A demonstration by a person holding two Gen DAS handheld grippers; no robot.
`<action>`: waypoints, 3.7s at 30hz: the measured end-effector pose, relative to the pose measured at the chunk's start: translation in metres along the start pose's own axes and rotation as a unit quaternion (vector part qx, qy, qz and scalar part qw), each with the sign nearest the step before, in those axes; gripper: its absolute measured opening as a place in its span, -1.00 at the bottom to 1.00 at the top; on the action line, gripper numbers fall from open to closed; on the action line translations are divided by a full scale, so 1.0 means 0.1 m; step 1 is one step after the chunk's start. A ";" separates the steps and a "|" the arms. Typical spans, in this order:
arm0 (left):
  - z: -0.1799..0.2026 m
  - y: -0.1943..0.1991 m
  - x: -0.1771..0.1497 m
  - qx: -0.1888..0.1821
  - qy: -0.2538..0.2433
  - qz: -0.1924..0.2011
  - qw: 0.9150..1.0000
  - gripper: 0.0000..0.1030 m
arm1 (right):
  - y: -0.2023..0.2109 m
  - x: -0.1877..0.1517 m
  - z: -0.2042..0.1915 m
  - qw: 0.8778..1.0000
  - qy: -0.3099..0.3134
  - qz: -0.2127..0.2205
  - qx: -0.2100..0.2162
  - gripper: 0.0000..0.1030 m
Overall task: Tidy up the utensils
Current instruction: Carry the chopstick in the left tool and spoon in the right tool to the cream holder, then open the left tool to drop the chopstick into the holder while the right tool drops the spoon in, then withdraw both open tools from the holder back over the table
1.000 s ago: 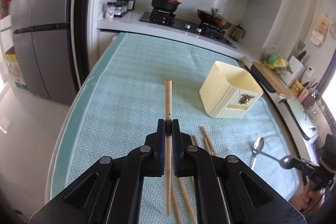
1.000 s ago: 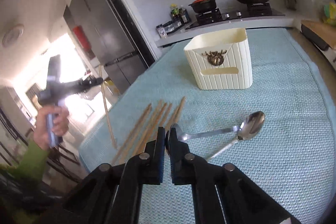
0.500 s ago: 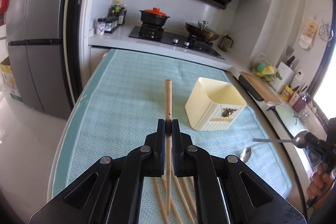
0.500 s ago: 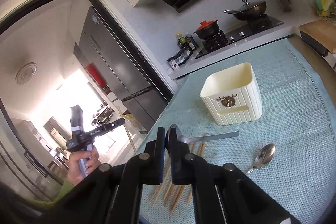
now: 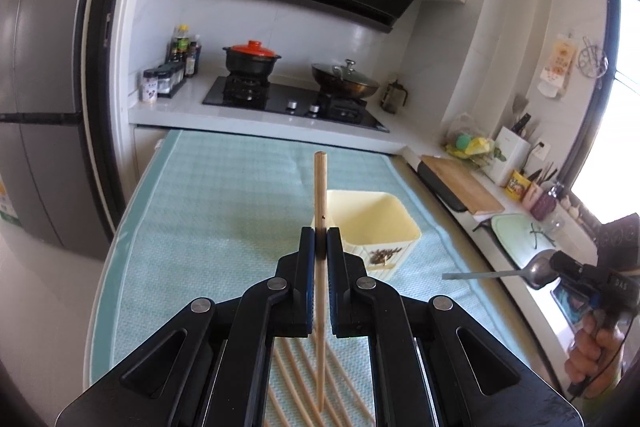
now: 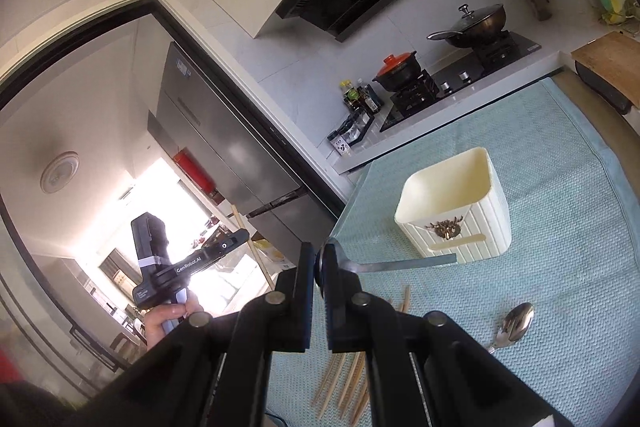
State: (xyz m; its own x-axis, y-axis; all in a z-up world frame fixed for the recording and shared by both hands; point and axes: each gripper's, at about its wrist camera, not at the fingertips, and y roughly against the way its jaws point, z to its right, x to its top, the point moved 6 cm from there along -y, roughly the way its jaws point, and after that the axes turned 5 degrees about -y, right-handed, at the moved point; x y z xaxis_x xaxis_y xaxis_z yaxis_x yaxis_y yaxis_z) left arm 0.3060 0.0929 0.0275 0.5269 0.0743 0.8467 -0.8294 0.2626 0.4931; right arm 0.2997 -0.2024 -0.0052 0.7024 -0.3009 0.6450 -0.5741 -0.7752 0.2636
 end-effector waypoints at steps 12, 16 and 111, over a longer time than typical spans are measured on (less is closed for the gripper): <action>0.34 -0.22 0.70 -0.015 -0.017 0.031 0.999 -0.93 | -0.11 0.62 0.11 0.999 -0.030 0.021 0.021 -0.92; 0.43 -0.35 0.94 -0.016 -0.020 0.044 0.999 -0.93 | -0.20 0.88 0.17 0.998 -0.047 0.032 0.036 -0.92; 0.30 0.00 -1.55 0.084 -0.025 -0.033 0.996 0.93 | -0.32 -1.18 0.32 0.887 0.309 0.015 -0.344 0.64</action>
State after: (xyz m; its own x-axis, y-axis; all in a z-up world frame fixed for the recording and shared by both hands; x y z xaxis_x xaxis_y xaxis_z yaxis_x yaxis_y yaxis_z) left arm 0.2185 0.0527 -0.0972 0.5747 0.0128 0.8183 -0.8150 0.1000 0.5708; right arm 0.2493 -0.1600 -0.1128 0.4403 0.2108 0.8727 -0.8586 -0.1852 0.4780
